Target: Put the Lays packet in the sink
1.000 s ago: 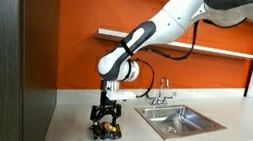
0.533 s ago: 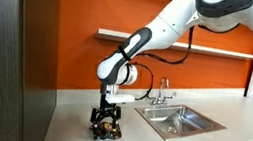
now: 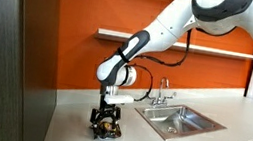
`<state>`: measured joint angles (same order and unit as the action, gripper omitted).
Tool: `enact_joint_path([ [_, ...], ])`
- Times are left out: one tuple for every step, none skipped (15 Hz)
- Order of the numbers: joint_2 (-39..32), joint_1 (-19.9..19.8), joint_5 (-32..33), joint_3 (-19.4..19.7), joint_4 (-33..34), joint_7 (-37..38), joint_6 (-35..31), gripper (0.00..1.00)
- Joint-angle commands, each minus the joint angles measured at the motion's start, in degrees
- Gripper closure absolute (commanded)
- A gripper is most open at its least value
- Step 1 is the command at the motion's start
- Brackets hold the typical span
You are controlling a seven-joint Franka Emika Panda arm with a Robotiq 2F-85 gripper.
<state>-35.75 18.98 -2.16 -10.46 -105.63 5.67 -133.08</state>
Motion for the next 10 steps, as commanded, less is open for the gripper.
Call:
enact_joint_path([
  [-0.9, 0.7, 1.2, 0.7, 1.7, 2.3, 0.2, 0.0],
  [-1.0, 0.7, 1.2, 0.7, 1.8, 2.3, 0.2, 0.13],
  [-1.0, 0.7, 1.2, 0.8, 1.9, 2.3, 0.3, 0.28],
  [-1.0, 0.7, 1.2, 0.8, 2.0, 2.3, 0.3, 0.35],
  [-1.1, 0.6, 1.2, 1.0, 2.1, 2.3, 0.3, 0.42],
  [-1.1, 0.6, 1.2, 1.1, 2.1, 2.3, 0.3, 0.51],
  [-1.1, 0.6, 1.3, 1.2, 2.2, 2.4, 0.3, 0.58],
  [-1.1, 0.6, 1.3, 1.3, 2.2, 2.3, 0.3, 0.66],
  [-1.2, 0.5, 1.3, 1.4, 2.2, 2.4, 0.3, 0.75],
  [-1.2, 0.5, 1.3, 1.5, 2.2, 2.4, 0.3, 0.82],
])
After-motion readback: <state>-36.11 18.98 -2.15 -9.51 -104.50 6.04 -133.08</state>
